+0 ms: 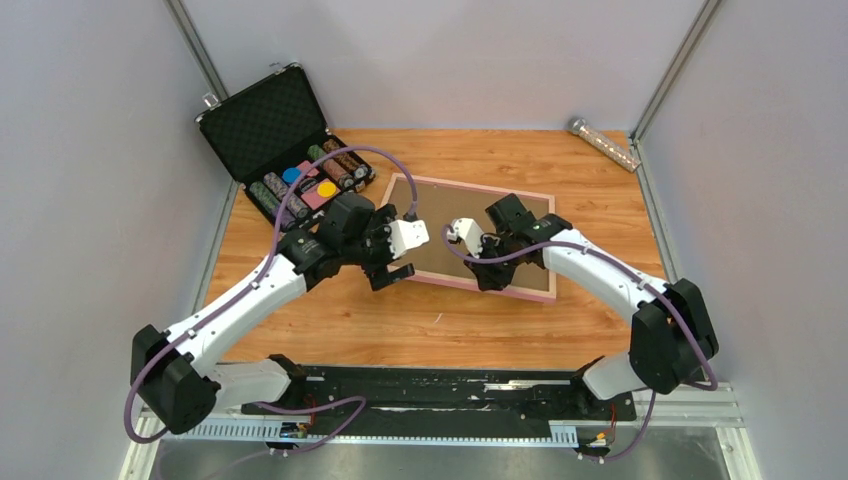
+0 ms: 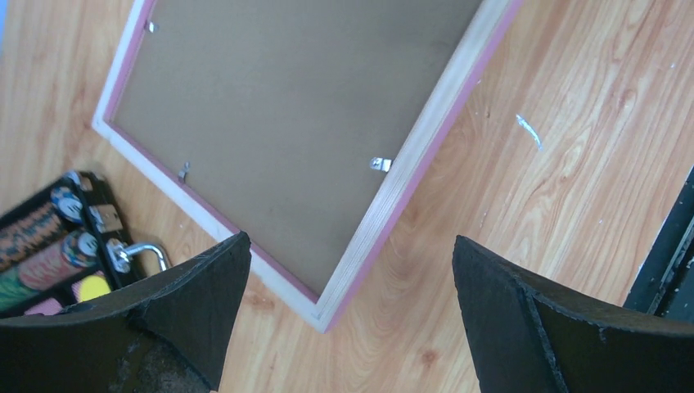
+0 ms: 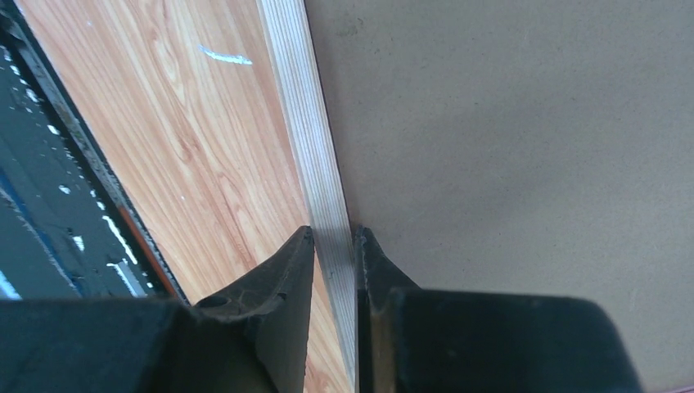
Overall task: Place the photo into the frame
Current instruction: Turn over the photo frame at the center of the board.
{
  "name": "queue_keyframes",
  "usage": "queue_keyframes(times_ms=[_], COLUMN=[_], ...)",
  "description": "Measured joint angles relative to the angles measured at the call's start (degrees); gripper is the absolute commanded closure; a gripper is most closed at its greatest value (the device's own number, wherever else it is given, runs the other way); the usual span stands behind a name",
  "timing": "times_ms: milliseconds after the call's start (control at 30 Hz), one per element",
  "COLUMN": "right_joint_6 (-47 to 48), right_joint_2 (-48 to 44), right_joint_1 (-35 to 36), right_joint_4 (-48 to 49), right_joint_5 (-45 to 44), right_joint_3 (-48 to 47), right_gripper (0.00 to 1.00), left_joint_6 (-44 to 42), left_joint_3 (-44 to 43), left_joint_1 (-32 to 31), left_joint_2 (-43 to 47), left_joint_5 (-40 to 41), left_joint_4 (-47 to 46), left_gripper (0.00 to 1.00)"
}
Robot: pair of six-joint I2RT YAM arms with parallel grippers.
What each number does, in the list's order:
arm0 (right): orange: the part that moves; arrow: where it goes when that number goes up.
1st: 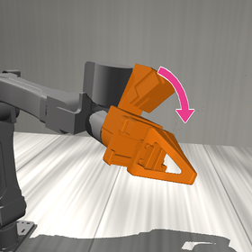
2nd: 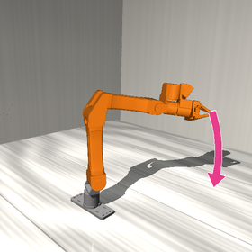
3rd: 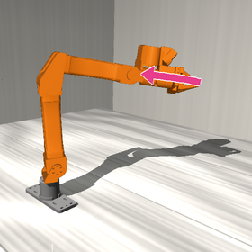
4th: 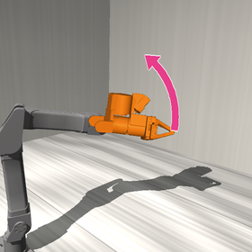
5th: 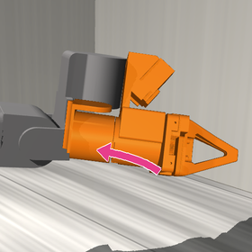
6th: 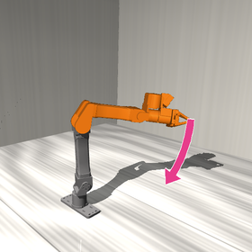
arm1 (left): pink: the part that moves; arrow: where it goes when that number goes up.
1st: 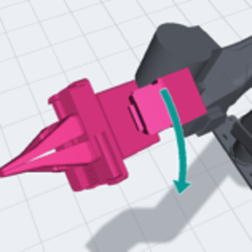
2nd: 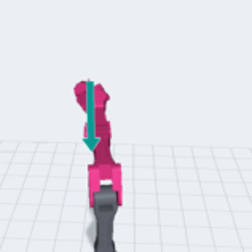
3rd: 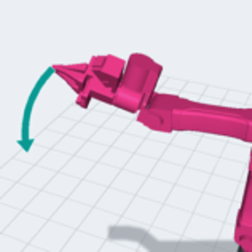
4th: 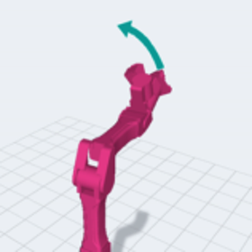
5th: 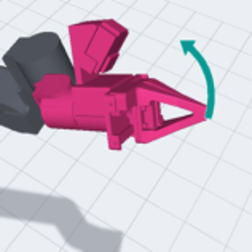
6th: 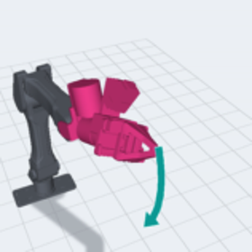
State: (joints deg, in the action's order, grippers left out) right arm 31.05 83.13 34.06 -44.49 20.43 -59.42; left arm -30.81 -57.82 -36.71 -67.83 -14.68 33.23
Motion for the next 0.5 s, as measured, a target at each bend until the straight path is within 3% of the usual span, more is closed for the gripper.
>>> queue_keyframes(times_ms=[233, 500], right_joint_6=[-0.98, -1.42], right_joint_2=[1.14, 1.33], right_joint_1=[-3.76, -6.36], right_joint_4=[-5.16, -8.96], right_joint_5=[5.03, 8.79], right_joint_3=[-6.73, -12.24], right_gripper=[1.00, 1.00], left_joint_6=[-2.60, -6.19], left_joint_3=[-2.78, 2.23], left_joint_1=[-8.33, -12.37], left_joint_2=[0.02, 0.44], left_joint_5=[6.01, 12.92], left_joint_4=[-1.03, -8.28], left_gripper=[0.00, 0.00])
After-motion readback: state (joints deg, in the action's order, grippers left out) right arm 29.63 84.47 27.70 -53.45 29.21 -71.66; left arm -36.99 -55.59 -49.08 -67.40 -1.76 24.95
